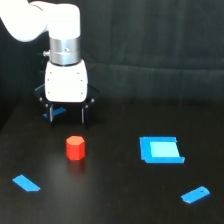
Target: Pick up the red object from the table
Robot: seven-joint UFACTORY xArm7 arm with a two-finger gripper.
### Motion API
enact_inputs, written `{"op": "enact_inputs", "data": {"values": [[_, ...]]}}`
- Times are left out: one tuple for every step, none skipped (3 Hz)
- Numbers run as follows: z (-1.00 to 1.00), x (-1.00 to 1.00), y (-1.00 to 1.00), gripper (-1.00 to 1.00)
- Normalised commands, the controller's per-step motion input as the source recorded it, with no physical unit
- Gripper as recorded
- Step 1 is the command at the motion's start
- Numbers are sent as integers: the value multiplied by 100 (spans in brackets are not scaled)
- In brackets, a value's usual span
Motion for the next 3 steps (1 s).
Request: {"op": "enact_inputs", "data": {"values": [[1, 27, -79, 100], [9, 7, -80, 94], [2, 11, -78, 97]]}}
